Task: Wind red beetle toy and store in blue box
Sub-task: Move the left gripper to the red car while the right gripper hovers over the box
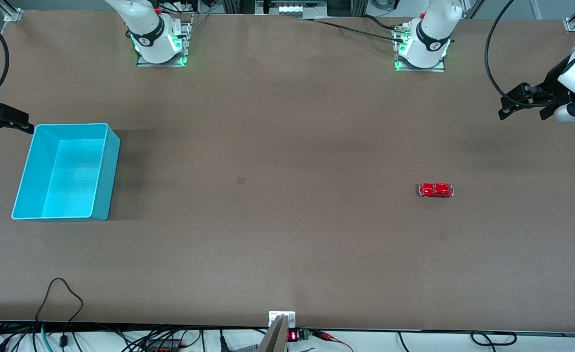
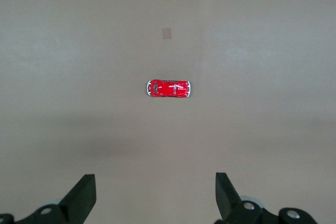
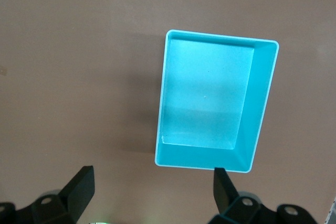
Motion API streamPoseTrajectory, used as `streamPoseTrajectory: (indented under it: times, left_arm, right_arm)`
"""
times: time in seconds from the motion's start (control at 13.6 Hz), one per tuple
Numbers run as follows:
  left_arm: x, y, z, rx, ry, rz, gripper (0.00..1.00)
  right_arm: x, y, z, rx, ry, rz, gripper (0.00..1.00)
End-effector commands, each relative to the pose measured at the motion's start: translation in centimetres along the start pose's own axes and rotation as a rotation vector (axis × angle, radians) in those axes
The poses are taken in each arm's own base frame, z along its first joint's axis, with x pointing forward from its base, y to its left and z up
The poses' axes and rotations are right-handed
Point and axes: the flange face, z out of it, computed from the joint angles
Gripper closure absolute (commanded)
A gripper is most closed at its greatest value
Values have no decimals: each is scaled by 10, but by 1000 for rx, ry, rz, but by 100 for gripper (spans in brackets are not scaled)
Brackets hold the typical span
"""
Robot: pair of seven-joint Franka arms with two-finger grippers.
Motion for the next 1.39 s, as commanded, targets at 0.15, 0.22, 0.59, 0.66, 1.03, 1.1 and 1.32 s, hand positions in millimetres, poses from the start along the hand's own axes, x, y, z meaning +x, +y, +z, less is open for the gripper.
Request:
streamPoseTrajectory:
  times: [0.15,0.22,0.59,0.66,1.03,1.1,1.32]
  left_arm:
    - [-10,0,0,22,12,-2,0]
    - [-7,4,3,24,15,8,0]
    - [16,16,55,30,-60,52,0]
    - [21,26,71,31,-88,104,0]
    - [44,34,129,10,-151,424,0]
    - [49,34,138,4,-146,509,0]
    - [51,27,172,-11,-133,748,0]
  right_arm:
    - [-4,3,-2,-7,2,21,0]
    - [-4,2,-2,-8,2,20,0]
    - [-4,-1,1,-16,-15,11,0]
    - [-3,-2,1,-15,-15,6,0]
    - [17,-19,54,-13,-166,-35,0]
    - [18,-20,57,-12,-178,-35,0]
    - [22,-12,71,-2,-205,-33,0]
